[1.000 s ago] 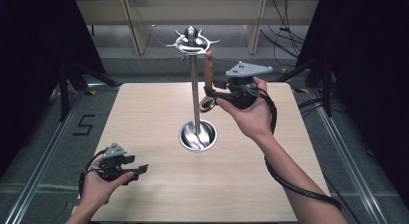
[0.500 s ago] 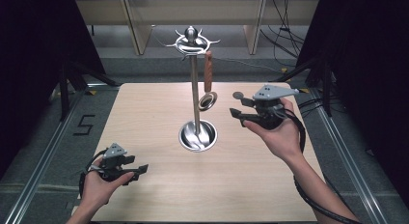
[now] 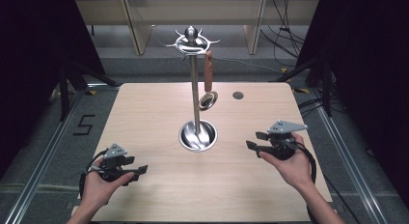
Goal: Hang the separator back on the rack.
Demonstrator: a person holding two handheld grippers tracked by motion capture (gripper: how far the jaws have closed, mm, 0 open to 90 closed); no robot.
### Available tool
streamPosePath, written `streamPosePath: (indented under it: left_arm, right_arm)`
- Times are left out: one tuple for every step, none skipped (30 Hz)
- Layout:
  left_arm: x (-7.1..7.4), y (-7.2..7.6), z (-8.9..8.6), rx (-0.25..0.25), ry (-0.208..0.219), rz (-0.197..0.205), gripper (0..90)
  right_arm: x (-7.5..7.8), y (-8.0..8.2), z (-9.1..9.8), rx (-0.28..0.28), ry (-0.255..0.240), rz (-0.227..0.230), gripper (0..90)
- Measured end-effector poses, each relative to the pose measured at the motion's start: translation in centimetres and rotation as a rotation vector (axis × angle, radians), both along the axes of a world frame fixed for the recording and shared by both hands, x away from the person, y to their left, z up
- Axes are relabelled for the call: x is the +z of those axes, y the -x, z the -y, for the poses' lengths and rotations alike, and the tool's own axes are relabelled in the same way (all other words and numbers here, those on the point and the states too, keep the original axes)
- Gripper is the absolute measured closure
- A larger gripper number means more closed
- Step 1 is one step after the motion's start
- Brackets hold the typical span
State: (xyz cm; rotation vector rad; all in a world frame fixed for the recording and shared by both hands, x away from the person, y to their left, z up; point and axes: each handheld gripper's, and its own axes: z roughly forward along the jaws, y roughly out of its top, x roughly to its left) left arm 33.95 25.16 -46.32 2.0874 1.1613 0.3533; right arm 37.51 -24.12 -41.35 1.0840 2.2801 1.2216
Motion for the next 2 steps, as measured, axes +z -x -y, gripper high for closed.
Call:
streamPosePath:
  left_arm:
    - [0.00,-0.04,-0.01,-0.005,0.000,-0.001,33.3]
    - [-0.08,-0.03,0.18,0.006,0.019,0.006,33.3]
  right_arm:
    - [-1.38,0.40,0.48,-0.003,0.024,-0.020,50.7]
    - [-1.38,0.40,0.48,-0.003,0.024,-0.020,50.7]
